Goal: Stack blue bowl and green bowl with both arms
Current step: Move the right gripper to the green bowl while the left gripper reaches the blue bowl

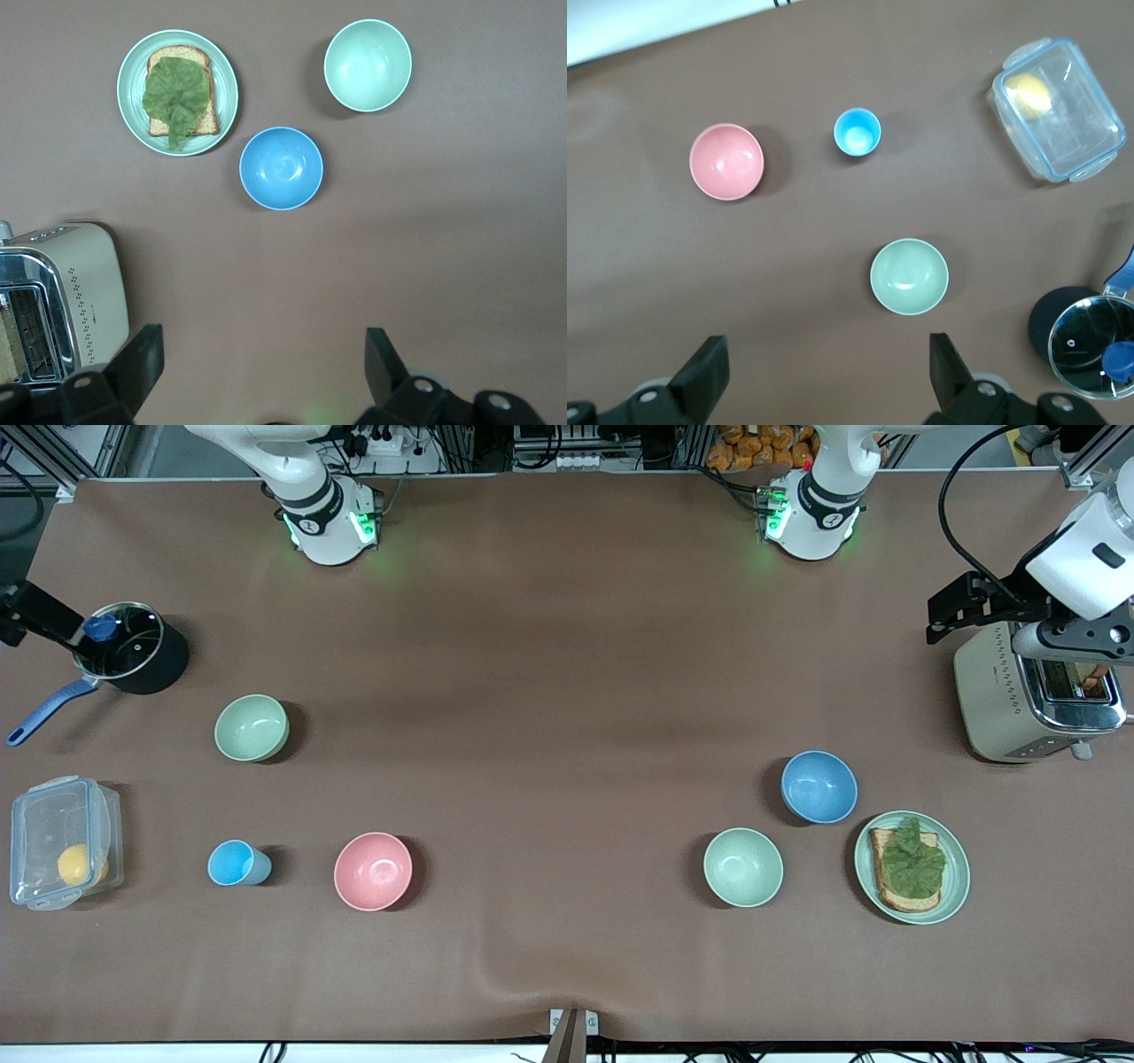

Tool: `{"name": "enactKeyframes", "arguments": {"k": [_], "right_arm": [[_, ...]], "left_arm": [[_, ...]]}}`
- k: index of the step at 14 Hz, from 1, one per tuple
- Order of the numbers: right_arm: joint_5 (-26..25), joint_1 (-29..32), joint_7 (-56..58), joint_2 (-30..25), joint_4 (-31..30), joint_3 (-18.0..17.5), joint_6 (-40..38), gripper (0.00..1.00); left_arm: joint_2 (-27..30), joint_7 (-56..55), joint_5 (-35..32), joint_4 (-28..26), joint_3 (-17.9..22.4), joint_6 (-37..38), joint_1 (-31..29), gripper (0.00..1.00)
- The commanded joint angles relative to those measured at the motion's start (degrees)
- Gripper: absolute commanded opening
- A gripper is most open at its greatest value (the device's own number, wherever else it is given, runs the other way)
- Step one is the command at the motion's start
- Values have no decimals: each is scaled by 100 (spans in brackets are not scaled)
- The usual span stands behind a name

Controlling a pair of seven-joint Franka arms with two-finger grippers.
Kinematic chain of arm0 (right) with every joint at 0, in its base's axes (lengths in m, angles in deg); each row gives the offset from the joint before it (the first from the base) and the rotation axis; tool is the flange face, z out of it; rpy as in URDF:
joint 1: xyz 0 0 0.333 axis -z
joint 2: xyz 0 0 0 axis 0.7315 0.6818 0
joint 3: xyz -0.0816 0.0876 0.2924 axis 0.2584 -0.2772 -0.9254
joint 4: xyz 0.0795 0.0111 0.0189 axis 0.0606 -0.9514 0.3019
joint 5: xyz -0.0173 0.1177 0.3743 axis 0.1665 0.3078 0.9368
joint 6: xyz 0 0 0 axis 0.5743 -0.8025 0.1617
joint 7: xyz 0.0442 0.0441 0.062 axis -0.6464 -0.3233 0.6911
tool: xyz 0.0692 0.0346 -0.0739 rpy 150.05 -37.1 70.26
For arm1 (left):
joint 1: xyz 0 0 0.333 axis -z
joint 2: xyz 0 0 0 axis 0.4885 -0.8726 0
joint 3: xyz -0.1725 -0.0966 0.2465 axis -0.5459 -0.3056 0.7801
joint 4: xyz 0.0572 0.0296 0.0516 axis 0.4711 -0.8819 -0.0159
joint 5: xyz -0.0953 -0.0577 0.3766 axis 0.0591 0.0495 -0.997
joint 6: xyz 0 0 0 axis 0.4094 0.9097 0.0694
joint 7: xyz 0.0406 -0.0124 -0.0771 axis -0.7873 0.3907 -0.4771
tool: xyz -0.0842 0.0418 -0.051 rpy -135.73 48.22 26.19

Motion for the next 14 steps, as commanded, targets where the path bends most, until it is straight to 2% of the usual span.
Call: {"name": "enactKeyframes", "arguments": {"k": [1,2,6,10,12,14], "right_arm": [[-139,-215,-31,719,111,29,-21,100],[-149,-259,-48,975,137,37,-47,100],[-149,-251,-22,1223,76,46,-205,100],[-157,-207,286,1189,-819,55,276,100],[-227,-207,321,1127,-1214,55,479,100],[-272,-181,399,891,-1872,64,1039,100]], "left_arm": [[-35,-86,-166,69,-1,107,43,100],[-52,-95,-166,69,-1,107,34,100],[-543,-95,-166,69,-1,45,8,100],[-1456,-7,-174,60,52,-147,-141,100],[-1887,-7,-201,51,52,-568,-264,100],[-2283,-7,-472,34,52,-1034,-378,100]]}}
